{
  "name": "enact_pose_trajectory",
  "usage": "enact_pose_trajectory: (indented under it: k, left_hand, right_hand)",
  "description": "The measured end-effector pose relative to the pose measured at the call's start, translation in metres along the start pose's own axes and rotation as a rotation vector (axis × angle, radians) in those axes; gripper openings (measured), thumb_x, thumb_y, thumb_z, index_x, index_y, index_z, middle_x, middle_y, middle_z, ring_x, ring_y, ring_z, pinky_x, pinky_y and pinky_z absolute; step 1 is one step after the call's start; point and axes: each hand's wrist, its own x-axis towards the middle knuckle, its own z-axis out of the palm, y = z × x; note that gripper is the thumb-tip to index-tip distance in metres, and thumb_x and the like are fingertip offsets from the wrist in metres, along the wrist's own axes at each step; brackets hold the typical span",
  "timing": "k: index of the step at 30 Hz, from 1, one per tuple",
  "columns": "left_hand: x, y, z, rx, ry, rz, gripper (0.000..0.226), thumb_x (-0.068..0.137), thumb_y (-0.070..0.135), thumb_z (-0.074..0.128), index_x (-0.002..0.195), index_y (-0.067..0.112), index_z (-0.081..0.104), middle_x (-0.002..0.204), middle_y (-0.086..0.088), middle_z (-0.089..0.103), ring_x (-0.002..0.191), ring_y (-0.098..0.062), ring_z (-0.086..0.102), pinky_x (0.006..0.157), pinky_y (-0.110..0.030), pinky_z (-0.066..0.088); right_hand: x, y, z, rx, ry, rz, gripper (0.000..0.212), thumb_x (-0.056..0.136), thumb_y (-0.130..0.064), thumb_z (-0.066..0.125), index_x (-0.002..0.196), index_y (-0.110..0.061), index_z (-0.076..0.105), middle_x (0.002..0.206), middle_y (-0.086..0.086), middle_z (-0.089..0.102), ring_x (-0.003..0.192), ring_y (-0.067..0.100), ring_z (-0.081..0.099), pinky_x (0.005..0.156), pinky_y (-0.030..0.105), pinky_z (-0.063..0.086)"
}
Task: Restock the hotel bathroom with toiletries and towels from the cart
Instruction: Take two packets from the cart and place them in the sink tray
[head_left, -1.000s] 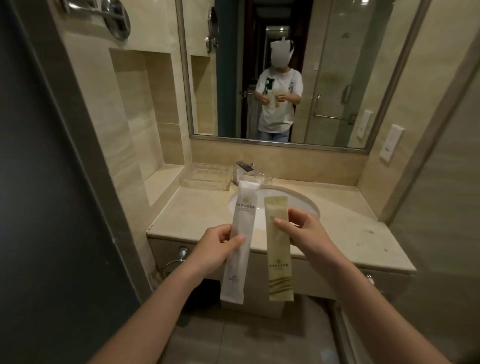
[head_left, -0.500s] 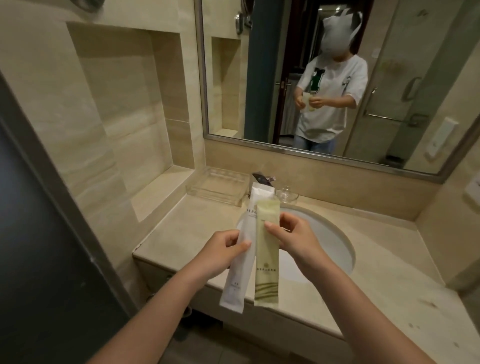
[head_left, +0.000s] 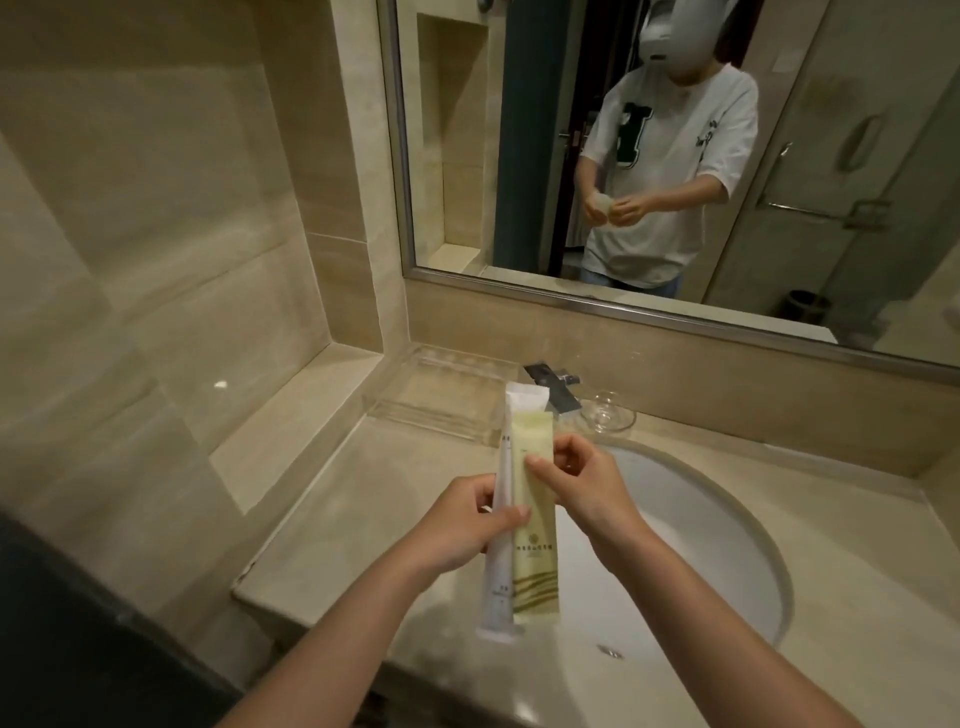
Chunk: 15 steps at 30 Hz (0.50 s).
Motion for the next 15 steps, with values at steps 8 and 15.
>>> enact_pose_trajectory:
  k: [8,15]
  left_hand:
    - [0.078,-0.02,-0.058,-0.073,-0.067,-0.127,0.011,0.089,0.02,0.059,0.098,0.018,0.066,0.09,0.002,0.072,0.081,-0.011,0.07,0.063,-0.021,0.054]
    - [0.124,-0.047,-0.094,-0.14,-0.064,-0.325,0.022,0.093,0.024,0.054,0.105,0.01,0.065,0.1,-0.005,0.07,0.089,-0.016,0.067,0.075,-0.028,0.054]
  right_hand:
    - [0.085,0.015,0.041,-0.005,-0.082,0.164,0.018,0.09,-0.013,0.058,0.103,-0.006,0.067,0.1,0.013,0.07,0.092,0.025,0.067,0.08,0.034,0.055]
    - [0.138,0.027,0.063,0.058,0.007,0.274,0.02,0.094,-0.013,0.051,0.109,-0.007,0.063,0.105,0.014,0.069,0.095,0.031,0.065,0.077,0.039,0.054]
